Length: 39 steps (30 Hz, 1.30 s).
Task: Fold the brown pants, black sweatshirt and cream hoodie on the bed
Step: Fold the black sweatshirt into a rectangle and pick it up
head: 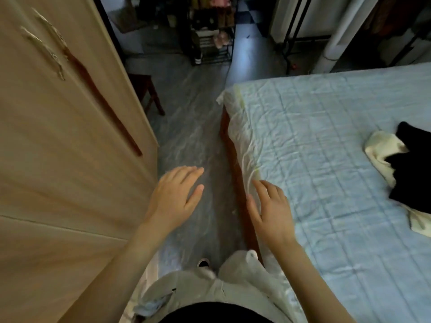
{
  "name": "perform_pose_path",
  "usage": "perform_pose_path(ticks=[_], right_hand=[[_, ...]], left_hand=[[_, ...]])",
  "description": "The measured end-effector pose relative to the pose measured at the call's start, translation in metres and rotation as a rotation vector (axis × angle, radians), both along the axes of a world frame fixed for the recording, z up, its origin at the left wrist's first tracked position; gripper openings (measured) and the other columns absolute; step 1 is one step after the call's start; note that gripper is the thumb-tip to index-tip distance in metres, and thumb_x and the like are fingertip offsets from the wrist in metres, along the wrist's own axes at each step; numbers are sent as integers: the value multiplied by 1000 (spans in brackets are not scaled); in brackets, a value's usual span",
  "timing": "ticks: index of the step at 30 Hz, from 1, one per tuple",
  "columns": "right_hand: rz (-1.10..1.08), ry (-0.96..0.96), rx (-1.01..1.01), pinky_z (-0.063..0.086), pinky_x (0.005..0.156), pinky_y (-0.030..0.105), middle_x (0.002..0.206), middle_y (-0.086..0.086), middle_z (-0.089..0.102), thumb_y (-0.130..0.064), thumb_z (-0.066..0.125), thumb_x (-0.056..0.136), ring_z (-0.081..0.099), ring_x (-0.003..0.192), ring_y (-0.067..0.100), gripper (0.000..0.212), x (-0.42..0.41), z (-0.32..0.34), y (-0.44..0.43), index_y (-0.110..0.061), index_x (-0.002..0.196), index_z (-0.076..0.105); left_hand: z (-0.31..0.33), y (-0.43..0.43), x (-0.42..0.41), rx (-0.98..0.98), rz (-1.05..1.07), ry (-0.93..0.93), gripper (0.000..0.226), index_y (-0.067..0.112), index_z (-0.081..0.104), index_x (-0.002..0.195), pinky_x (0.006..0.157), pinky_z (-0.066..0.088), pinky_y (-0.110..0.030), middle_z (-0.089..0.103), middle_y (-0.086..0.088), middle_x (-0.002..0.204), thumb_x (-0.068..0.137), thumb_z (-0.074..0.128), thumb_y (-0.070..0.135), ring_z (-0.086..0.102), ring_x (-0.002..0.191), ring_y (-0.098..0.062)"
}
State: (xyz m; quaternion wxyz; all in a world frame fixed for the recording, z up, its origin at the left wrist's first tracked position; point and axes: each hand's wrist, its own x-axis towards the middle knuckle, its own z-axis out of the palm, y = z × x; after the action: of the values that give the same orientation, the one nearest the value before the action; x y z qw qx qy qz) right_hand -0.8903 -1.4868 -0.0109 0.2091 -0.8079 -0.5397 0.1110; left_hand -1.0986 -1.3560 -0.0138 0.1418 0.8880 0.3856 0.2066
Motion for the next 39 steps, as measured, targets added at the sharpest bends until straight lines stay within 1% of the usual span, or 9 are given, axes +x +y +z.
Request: perform_pose_path(ticks=[5,10,13,16,22,29,33,37,39], right_hand=[[75,-10,-41,43,104,46,138,8,58,-36,45,100,52,126,29,47,29,-4,106,-13,140,55],[101,49,-47,43,103,45,139,7,56,-41,41,100,53,125,27,51,84,-24,224,-14,141,54],[126,60,-56,44,102,45,137,8,57,-40,43,101,53,124,29,50,125,-23,301,-13,141,54],[138,40,-30,43,102,44,137,7,58,-47,31,98,53,124,28,59,167,-5,373,-14,141,54],[61,30,45,44,101,45,136,8,58,-44,36,98,53,123,29,54,240,15,494,-14,138,56],[-152,44,-22,41,106,45,141,7,55,-42,40,100,50,130,28,52,294,-17,607,-16,143,52],[-299,49,-28,41,107,44,141,6,56,-48,32,99,50,129,28,58,319,-33,692,-17,144,51],[-461,39,-4,41,105,40,140,6,55,-38,47,102,51,127,26,46,344,-26,790,-16,143,52],[-516,40,-12,41,105,38,141,4,55,-38,47,102,51,127,25,47,356,-13,835,-17,143,51]], left_hand=[[-20,93,19,-37,81,-16,46,10,65,126,94,49,-42,67,-9,121,97,42,37,61,112,-29],[-41,195,70,-124,67,38,48,11,61,130,94,49,-46,65,-7,124,98,40,40,61,113,-28],[-29,269,108,-133,97,69,50,14,60,132,97,48,-44,63,-4,127,100,35,44,58,117,-24],[-3,344,149,-116,119,58,51,15,58,133,103,41,-38,62,-3,130,100,35,45,55,120,-22],[32,478,225,-69,79,66,51,14,57,135,101,44,-48,61,-6,132,99,36,43,55,122,-26],[12,623,307,-148,-128,158,58,16,55,138,107,40,-45,58,-4,137,96,30,47,50,129,-24],[0,733,353,-135,-285,186,57,16,56,137,107,39,-40,58,-1,136,97,30,47,51,128,-21],[18,853,406,-61,-464,226,57,16,55,138,106,40,-40,59,-2,134,97,31,47,51,127,-23],[33,908,434,-29,-529,220,54,17,55,137,105,40,-39,59,-2,133,97,33,46,52,126,-23]])
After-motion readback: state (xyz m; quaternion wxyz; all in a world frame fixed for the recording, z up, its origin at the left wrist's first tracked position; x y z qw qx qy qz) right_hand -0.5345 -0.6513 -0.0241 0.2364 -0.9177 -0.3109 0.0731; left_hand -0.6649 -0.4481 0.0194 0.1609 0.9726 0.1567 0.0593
